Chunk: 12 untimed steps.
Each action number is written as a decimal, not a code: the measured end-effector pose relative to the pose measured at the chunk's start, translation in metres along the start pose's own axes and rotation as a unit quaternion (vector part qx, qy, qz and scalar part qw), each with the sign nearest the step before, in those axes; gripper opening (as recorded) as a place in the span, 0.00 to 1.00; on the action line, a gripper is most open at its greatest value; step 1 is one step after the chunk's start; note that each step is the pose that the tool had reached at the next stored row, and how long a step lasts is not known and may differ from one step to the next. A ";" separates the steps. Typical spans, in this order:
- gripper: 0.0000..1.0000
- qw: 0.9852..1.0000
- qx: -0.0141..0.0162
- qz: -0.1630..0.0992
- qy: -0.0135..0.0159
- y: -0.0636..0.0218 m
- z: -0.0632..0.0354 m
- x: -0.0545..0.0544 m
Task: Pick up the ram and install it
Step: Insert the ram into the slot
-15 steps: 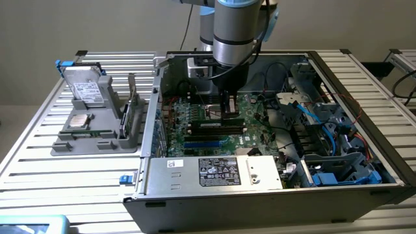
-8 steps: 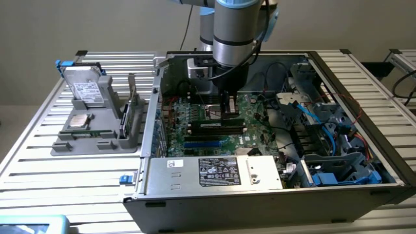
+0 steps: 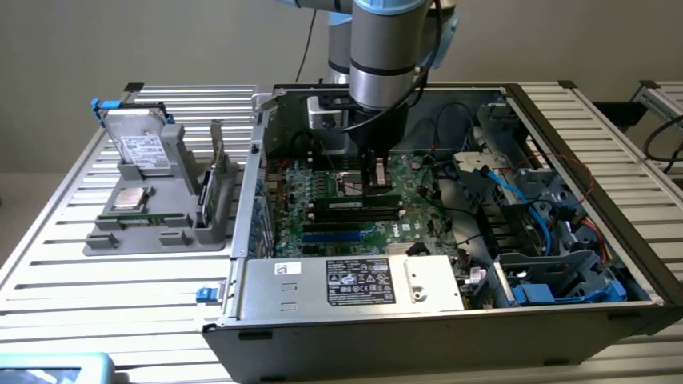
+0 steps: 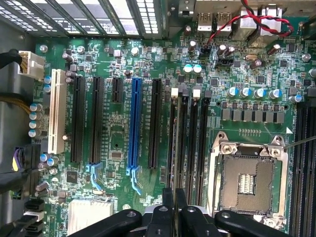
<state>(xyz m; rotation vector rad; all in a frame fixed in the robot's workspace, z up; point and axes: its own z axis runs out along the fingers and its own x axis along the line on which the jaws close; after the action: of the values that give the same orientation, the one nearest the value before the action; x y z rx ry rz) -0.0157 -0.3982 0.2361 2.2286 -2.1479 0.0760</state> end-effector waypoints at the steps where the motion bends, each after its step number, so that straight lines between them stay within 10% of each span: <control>1: 0.13 1.000 0.000 0.000 0.000 0.0000 0.0001 0.000; 12: 0.13 1.000 0.000 0.000 0.000 0.0000 0.0025 0.001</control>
<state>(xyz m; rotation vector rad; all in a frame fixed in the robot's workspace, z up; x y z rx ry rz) -0.0157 -0.3991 0.2337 2.2284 -2.1474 0.0751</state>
